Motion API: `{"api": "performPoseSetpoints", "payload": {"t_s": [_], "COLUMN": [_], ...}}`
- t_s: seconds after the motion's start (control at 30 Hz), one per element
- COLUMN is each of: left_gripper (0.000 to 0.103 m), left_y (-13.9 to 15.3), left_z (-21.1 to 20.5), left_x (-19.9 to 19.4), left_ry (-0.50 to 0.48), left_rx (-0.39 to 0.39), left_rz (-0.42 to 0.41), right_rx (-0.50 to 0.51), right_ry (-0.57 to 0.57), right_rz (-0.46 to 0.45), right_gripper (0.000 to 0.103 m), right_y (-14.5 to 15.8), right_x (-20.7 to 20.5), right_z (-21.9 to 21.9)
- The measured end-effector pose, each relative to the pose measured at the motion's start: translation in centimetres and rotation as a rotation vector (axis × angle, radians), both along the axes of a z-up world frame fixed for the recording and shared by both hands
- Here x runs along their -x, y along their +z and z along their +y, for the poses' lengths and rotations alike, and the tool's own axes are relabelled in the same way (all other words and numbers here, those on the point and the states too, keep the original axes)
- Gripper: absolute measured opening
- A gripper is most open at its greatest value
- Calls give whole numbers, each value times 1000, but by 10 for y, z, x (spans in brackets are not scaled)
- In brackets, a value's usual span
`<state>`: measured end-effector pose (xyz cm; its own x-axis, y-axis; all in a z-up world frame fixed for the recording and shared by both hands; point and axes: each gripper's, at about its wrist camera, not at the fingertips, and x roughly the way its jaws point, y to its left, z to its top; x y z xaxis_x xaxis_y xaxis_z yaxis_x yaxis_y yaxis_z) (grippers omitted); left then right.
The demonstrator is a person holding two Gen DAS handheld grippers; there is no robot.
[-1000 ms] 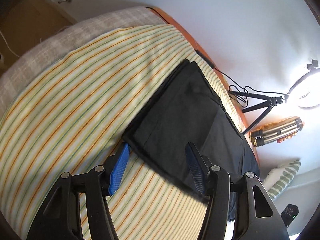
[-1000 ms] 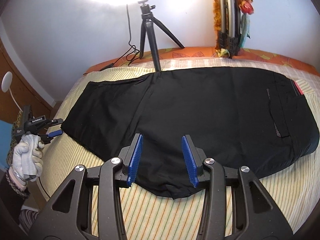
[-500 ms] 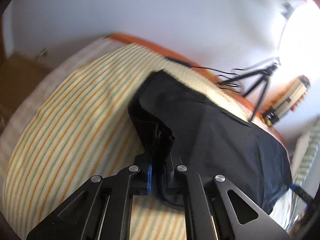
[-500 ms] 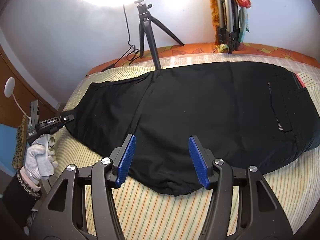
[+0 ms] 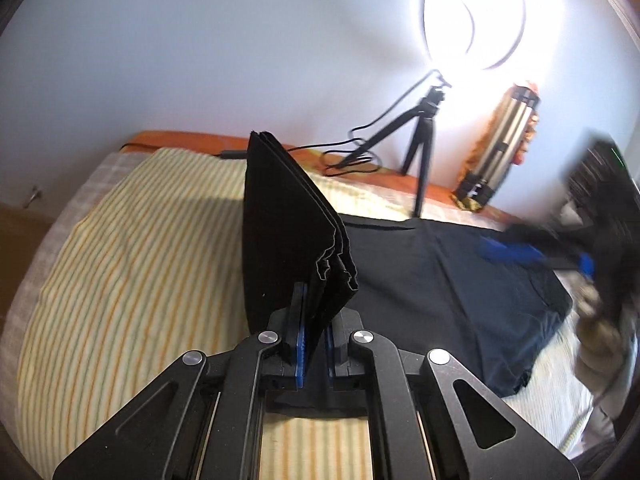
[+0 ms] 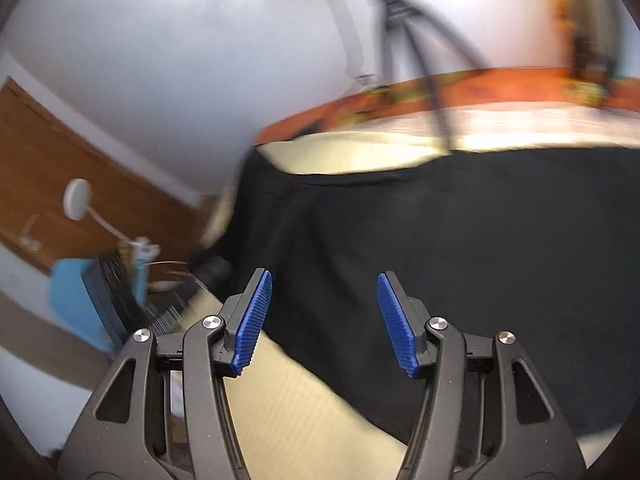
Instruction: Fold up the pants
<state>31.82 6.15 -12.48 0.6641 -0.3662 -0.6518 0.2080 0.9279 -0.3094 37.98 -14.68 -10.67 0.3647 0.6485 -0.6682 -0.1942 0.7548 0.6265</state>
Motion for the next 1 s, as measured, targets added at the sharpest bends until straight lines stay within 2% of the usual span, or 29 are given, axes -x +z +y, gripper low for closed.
{"api": "performPoseSetpoints", "payload": {"t_s": [0.07,0.17,0.27,0.33,0.37,0.4,0.67,0.77,0.8,0.87,0.9,0.93,1.0], "left_gripper": [6,6,6,6,6,6,6,9,12,27,40,45,45], "left_y": [2,2,1,0,0,1,10,14,17,25,29,35,42], "left_z": [-6,-13,-23,-28,-31,-33,-69,-85,-88,-92,-91,-87,-77], "left_x": [2,4,6,8,9,10,19,23,27,38,43,49,53], "left_ry": [-16,-40,-73,-93,-99,-108,-194,-265,-293,-330,-336,-329,-280], "left_rx": [6,20,6,14,15,17,24,25,32,20,11,0,-60], "left_rz": [-5,-4,-7,1,2,2,1,52,63,55,44,20,-36], "right_rx": [-47,-123,-88,-11,9,25,77,114,128,175,193,199,210], "right_ry": [55,66,51,29,32,30,-40,-53,-57,-63,-69,-77,-93], "right_rz": [31,114,154,134,131,132,68,40,36,24,24,34,49], "right_gripper": [61,63,63,45,21,9,5,5,5,5,5,5,5], "right_y": [-5,-24,-41,-42,-43,-43,-33,-23,-22,-21,-22,-25,-30], "right_x": [-24,-61,-78,-78,-76,-75,-60,-49,-45,-41,-38,-37,-34], "right_z": [26,59,77,81,81,79,44,23,16,3,-4,-11,-23]}}
